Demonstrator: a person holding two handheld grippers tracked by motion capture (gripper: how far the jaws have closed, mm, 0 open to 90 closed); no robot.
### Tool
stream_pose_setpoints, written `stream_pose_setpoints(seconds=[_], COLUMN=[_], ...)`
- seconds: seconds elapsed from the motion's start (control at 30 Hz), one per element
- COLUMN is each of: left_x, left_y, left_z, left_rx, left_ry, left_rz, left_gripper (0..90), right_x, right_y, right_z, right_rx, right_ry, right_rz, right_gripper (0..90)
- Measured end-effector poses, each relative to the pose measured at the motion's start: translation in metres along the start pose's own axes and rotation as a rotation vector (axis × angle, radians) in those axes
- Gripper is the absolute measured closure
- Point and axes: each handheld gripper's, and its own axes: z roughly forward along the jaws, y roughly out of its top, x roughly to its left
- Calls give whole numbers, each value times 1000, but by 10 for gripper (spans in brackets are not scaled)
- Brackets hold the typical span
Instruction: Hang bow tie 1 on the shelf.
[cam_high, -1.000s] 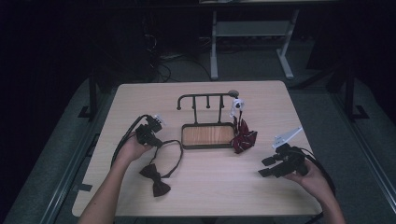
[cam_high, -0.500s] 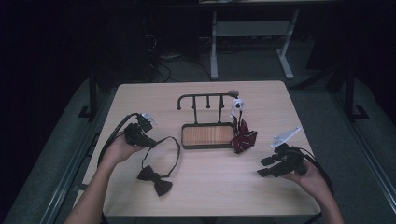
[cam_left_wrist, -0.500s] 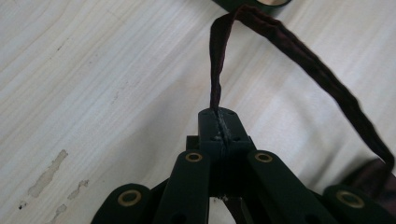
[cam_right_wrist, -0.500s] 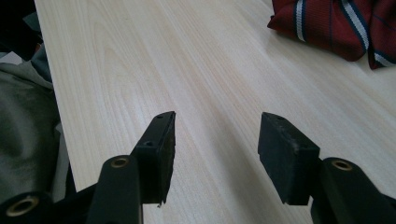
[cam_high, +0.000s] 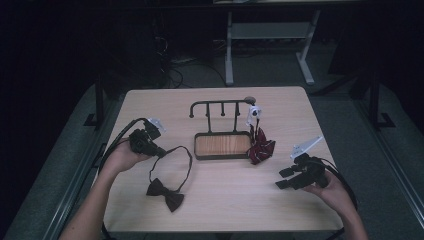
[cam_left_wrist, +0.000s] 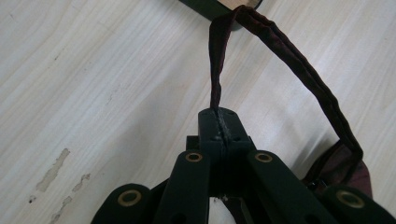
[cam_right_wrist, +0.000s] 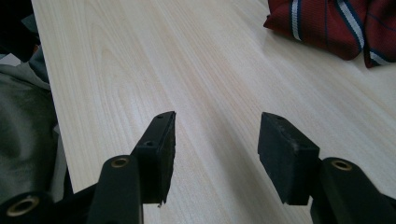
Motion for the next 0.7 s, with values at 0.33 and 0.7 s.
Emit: stream_pose_setpoints(seconds=[0.33, 0.7], left_x=[-3, -8], left_y=[2, 8], left_z=[-14, -32], left_rx=[3, 6], left_ry=[-13, -34], left_rz=[19, 58], left_gripper=[899, 899], right_x=[-1, -2], right_y=[0, -1], right_z=[0, 0], right_rx=[-7, -8], right_ry=[1, 0], right_rz=[5, 3], right_gripper=[462, 465])
